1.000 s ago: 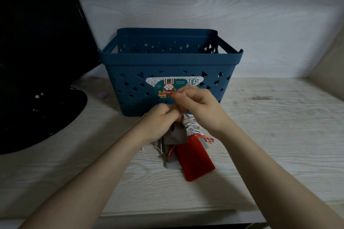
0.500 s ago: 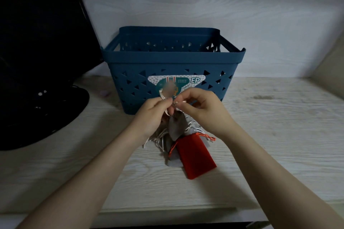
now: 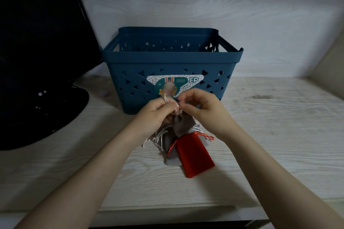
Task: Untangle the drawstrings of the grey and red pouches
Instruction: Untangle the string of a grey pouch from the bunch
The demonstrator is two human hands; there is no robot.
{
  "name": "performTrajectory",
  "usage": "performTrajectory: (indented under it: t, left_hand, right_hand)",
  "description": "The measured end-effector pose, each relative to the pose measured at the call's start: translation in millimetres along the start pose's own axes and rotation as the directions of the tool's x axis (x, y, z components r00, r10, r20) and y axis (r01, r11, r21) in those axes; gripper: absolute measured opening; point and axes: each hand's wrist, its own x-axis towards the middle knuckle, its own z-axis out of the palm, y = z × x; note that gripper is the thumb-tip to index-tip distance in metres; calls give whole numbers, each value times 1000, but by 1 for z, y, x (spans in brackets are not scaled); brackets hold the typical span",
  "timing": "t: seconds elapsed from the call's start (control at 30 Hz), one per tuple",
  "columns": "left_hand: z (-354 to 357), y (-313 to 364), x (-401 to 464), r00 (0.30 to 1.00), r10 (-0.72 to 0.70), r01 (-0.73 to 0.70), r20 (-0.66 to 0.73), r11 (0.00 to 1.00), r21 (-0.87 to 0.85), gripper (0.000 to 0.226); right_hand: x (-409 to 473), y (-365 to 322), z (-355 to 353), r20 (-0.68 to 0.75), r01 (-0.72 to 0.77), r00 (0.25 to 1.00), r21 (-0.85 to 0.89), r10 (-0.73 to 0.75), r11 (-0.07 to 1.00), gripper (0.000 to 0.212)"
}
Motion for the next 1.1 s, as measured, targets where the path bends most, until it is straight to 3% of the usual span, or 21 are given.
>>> performTrajectory:
  t: [0.13, 0.23, 0.33, 0.5, 0.67, 0.73, 0.87, 0.93, 1.1]
  left_hand:
    - [-1, -1, -3, 1000, -7, 7, -1, 999, 42, 25]
    - [-6, -4, -4, 1000, -3, 2, 13, 995, 103, 25]
    - [-6, -3, -5, 999, 35, -34, 0, 980, 198, 23]
    - [-3, 0, -3, 969, 234, -195, -83, 923, 332, 16]
    - [-3, -1, 0, 925, 344, -274, -163, 899, 342, 6]
    - [-2, 2, -2, 887, 433, -321, -162, 829, 458, 12]
    - [0, 11, -6, 765, 636, -403, -101, 595, 695, 18]
    - [1, 11, -7, 729, 679, -444, -84, 563, 697, 11]
    - [-3, 9, -6, 703, 708, -490, -65, 549, 677, 28]
  right_hand:
    - [-1, -2, -1, 58, -27, 998, -51, 30, 998, 10]
    - [-3, -5, -1, 26, -28, 999, -94, 31, 995, 5]
    - [-3, -5, 2, 8, -31, 999, -139, 33, 990, 13]
    - [-3, -9, 4, 8, -154, 988, 180, 155, 972, 24]
    - [-3, -12, 4, 79, -157, 987, 275, 141, 949, 24]
    - [-4, -11, 3, 94, -180, 983, 317, 158, 931, 24]
    - [-3, -9, 0, 131, -203, 978, 432, 161, 879, 20]
    - [-2, -9, 0, 135, -228, 973, 510, 185, 830, 19]
    - [-5, -6, 1, 189, -285, 958, 556, 215, 781, 13]
